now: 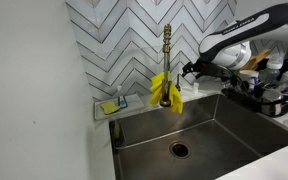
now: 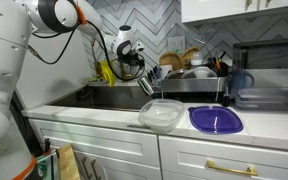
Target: Open the tap, then fetch some water in the bowl and put the lid on the bowl
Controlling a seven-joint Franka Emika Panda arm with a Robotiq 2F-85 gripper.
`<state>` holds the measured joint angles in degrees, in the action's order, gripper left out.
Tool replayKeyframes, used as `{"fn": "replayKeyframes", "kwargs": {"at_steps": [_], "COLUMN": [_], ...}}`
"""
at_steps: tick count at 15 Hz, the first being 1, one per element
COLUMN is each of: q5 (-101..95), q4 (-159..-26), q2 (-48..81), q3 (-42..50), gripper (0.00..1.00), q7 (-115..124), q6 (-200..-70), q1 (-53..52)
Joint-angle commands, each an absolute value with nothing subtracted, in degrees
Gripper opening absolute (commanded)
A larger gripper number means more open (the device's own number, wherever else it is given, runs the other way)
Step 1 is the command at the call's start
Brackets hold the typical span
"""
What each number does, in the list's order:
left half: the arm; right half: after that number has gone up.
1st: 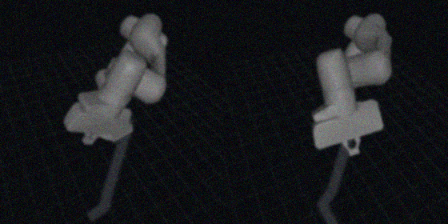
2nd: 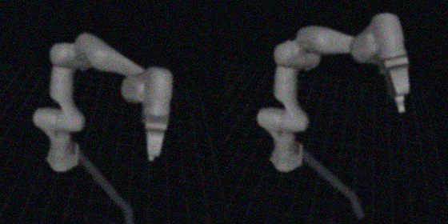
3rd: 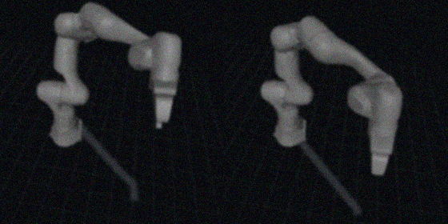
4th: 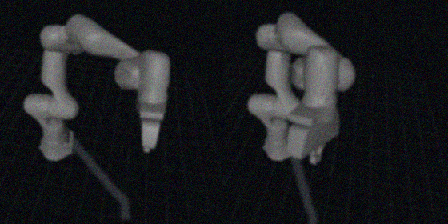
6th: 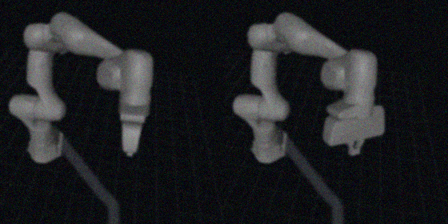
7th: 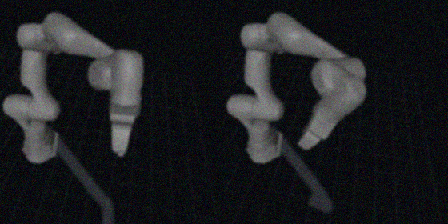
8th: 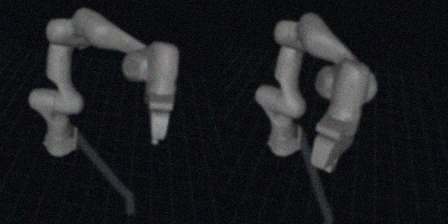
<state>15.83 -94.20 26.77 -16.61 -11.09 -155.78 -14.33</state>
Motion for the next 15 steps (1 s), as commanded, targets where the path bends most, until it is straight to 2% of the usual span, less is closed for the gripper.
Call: {"fn": "replayKeyframes", "kwargs": {"at_steps": [1,8,15], "q5": [14.5,16.2,14.9], "q4": [-93.6,-90.1,-88.7], "q2": [27.1,27.3,29.8], "q3": [-17.3,-20.0,-20.0], "gripper": [1.00,1.00,1.00], "q7": [-8.8,-10.4,-10.1], "q6": [-154.6,-149.6,-151.1], "q1": [-13.7,-13.0,-14.6]}}
